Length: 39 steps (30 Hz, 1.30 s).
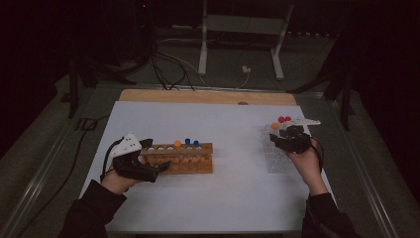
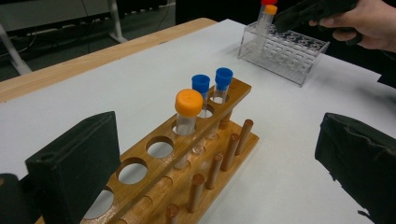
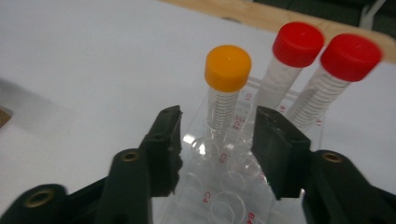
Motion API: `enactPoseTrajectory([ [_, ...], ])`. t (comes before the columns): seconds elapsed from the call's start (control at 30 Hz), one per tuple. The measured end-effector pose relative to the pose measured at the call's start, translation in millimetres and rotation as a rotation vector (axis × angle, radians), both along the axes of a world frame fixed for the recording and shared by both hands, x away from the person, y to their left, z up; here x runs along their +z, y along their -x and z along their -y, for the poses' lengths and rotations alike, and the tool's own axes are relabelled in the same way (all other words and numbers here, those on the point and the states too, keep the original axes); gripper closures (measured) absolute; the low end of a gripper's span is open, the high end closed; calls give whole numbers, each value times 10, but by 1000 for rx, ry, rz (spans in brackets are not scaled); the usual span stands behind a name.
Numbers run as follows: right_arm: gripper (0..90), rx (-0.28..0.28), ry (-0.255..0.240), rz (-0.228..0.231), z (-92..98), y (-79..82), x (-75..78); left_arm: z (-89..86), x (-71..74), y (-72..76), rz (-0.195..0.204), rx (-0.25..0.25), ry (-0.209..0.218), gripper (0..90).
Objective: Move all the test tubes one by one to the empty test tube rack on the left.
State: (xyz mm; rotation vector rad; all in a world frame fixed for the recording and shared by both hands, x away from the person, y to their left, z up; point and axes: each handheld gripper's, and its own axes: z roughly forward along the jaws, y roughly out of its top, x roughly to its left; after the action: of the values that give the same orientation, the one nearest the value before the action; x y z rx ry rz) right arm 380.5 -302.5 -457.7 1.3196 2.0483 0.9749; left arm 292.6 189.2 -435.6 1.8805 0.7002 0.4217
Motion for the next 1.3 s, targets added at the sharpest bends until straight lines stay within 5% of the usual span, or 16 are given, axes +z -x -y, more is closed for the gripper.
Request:
enactPoseTrajectory([
  [0.77,747,-11,39,-35,-92,-193,-25,-15,-2,-4,-1,-1,-3,8],
  [1.07,748,-15,28,8,-86,-131,103,-8,-6,-5,-4,-5,-6,8],
  [1.3,748,-16,11,84,-66,4,332,-4,4,1,-2,-8,-4,8],
])
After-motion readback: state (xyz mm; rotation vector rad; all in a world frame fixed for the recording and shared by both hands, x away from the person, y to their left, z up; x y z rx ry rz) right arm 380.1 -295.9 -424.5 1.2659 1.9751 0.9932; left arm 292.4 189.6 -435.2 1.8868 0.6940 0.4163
